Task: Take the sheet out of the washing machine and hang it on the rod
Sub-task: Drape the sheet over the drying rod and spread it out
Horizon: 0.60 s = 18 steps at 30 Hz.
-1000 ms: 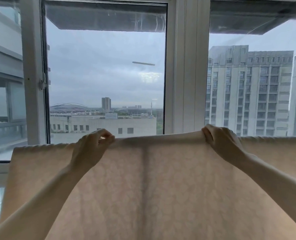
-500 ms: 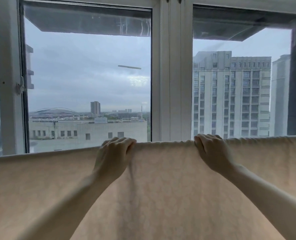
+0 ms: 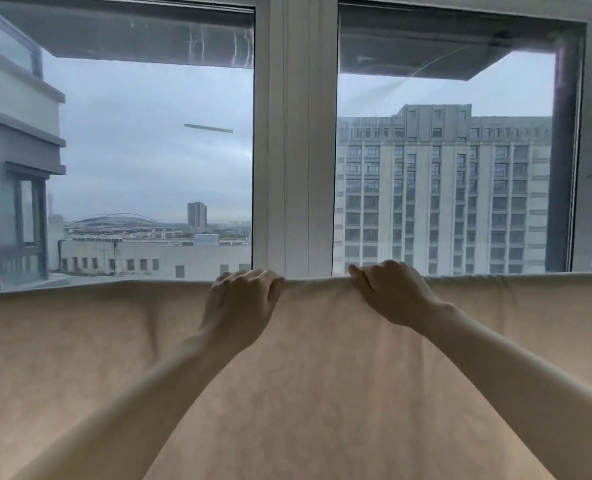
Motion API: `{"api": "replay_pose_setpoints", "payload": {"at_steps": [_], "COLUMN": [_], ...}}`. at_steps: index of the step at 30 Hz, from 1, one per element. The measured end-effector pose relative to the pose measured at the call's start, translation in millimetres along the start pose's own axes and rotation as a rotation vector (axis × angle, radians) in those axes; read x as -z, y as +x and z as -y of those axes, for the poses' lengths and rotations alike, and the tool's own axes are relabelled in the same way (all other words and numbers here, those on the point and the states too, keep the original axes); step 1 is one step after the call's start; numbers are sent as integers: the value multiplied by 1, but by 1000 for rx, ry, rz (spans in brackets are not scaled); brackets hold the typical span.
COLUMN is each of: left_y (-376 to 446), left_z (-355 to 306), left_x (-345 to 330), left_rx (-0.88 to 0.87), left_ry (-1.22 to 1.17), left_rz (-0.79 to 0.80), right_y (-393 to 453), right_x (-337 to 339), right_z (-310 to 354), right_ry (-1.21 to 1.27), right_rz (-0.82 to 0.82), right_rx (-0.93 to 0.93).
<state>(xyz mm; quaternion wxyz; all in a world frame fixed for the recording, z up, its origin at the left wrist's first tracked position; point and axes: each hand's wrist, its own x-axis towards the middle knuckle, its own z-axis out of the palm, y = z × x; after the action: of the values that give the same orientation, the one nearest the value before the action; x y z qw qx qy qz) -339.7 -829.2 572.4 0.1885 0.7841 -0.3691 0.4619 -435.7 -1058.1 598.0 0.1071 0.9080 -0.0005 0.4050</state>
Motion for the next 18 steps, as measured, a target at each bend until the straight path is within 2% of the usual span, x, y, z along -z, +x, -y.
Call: {"api": "replay_pose_setpoints", "payload": {"at_steps": [6,10,14,18], "left_y": [35,34,33,35], "left_z": [-77,-103,-93,-87], "left_x": [-27,-52,-58,-51], "left_rx": [113,162,217,227], "left_ry": [86,148,185,231], "left_rz": [127,-56,-135,-122], "right_y": [-17,-37,-51,-54], "right_x": [-1,-10,-12,-4], "right_z": [-46,-64,-93,-117], "right_ry": [49,119,256,382], "right_rz": [-14,-141,-254,-225], "right_rx": [162,245,136,60]}}
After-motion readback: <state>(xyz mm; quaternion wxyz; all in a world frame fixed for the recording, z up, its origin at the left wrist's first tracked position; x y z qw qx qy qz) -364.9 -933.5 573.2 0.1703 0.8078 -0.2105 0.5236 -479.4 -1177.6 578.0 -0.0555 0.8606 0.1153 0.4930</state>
